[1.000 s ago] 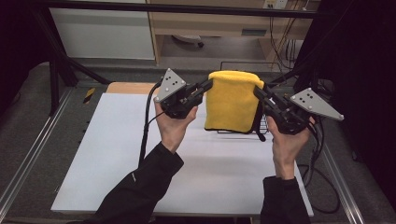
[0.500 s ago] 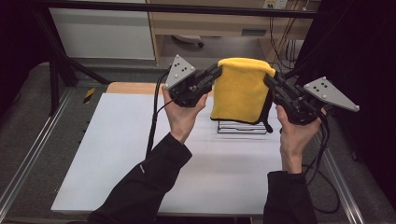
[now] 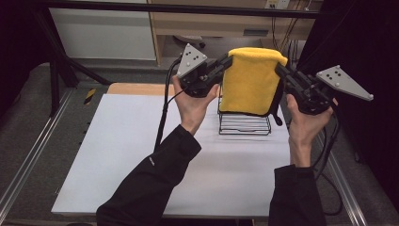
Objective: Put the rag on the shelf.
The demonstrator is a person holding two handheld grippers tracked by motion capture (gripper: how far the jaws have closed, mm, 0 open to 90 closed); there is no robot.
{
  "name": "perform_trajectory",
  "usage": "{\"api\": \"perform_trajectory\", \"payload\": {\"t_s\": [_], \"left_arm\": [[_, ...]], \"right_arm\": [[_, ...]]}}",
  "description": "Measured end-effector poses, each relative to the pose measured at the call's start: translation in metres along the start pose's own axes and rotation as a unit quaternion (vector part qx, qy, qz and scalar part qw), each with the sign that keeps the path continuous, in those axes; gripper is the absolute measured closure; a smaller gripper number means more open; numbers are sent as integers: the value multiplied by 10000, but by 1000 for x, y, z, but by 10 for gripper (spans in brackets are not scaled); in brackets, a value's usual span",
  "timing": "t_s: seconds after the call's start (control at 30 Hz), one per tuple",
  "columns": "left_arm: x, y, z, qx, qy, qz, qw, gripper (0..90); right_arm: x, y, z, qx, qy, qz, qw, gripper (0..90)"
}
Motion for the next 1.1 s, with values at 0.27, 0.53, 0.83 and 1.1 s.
{"api": "perform_trajectory", "payload": {"t_s": [0.27, 0.53, 0.83, 1.1], "left_arm": [[10, -11, -2, 41, -15, -81, 10000, 846], [18, -23, -1, 67, -38, -104, 9999, 846], [25, -37, 2, 139, -89, -108, 9998, 846], [33, -46, 5, 216, -135, -137, 9996, 847]], "right_arm": [[1, -11, -9, -2, 75, -102, 9999, 792], [5, -23, -15, -37, 136, -145, 9998, 793], [11, -34, -21, -23, 163, -214, 9996, 792], [20, -42, -27, -45, 196, -279, 9994, 793]]}}
Point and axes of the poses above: each handheld gripper's, and its own axes: x roughly forward along the jaws, y roughly out of its underside, z roughly to its left, the point moved 1 cm from there along x, roughly forward along the jaws, and after that the axes turned 6 degrees about z, right-handed, at the moved point
